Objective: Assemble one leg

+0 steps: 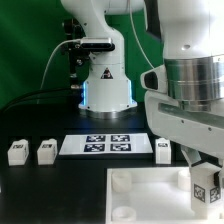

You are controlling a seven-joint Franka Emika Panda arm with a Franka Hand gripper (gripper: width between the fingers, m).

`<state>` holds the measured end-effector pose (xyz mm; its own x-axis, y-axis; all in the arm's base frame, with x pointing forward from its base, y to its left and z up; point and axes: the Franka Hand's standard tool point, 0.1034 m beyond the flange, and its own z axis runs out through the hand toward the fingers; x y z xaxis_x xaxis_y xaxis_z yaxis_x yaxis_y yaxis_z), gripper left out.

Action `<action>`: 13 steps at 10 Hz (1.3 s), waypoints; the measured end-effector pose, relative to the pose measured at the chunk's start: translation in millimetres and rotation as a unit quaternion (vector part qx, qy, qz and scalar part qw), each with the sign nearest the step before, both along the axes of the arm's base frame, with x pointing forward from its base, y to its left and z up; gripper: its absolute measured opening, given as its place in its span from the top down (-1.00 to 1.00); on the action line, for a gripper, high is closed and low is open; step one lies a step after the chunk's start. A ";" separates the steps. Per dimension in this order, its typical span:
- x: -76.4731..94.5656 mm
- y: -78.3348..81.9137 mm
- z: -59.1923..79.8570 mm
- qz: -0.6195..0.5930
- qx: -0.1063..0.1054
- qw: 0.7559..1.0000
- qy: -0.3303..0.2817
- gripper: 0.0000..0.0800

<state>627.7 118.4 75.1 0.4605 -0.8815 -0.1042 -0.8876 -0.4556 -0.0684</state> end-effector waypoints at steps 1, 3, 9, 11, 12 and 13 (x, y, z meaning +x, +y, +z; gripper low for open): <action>-0.2 1.3 0.0 -0.059 0.003 0.998 0.008 0.26; 3.1 -0.3 -0.5 -0.188 0.011 0.982 0.018 0.26; 8.8 15.0 1.9 -0.439 0.033 0.898 0.005 0.24; 7.4 14.2 1.5 -0.427 0.028 0.904 -0.001 0.24; 7.2 14.9 1.4 -0.422 0.028 0.906 -0.002 0.24; 7.1 15.1 1.3 -0.421 0.028 0.907 -0.002 -0.30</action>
Offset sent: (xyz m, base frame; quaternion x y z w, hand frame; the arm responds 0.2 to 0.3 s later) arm 0.0245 -0.0008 -0.0053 0.0539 0.0244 0.5513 0.8322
